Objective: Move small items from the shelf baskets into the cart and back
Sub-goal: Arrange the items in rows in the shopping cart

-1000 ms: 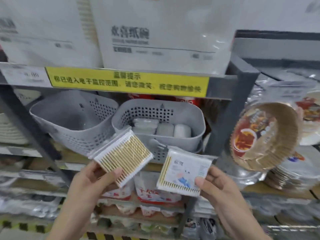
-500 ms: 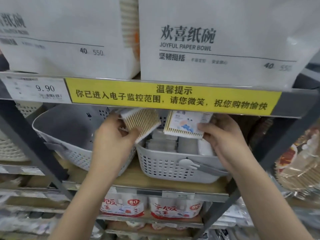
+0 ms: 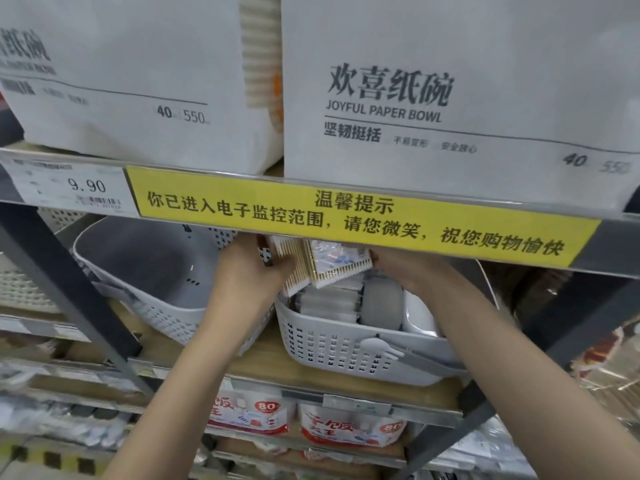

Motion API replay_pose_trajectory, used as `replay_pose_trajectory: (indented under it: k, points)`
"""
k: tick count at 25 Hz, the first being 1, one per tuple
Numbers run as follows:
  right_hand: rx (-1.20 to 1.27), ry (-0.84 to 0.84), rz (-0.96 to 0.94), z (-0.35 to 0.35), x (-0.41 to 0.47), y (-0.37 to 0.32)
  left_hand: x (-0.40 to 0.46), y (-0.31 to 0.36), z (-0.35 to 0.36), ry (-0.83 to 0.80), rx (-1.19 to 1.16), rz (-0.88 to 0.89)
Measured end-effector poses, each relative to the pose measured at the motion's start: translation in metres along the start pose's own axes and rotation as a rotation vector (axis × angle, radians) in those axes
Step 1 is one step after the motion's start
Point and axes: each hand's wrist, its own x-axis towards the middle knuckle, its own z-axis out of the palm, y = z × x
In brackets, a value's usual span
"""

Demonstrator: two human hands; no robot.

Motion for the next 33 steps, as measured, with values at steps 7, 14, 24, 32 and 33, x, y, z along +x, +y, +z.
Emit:
replay_pose_trajectory:
  k: [7,14,24,32,33]
  points:
    - [-0.252,-0.295,0.15,-0.018,0.006,0.001,0.009,0.016,0.013,0.005,0.109,0.132]
    - [-0.261,-0.223,0.143,-0.02,-0.015,-0.009,0.025,0.012,0.043,-0.12,0.586,0.212]
    - [-0.276,-0.216,0.161,-0.019,-0.024,-0.015,0.036,0.023,0.059,-0.312,0.779,0.179]
    - [-0.285,-0.181,0.168,-0.019,-0.025,-0.014,0.04,0.015,0.073,-0.462,0.659,0.068]
    - [-0.279,-0.18,0.169,-0.019,-0.026,-0.014,0.038,0.016,0.072,-0.479,0.669,0.063]
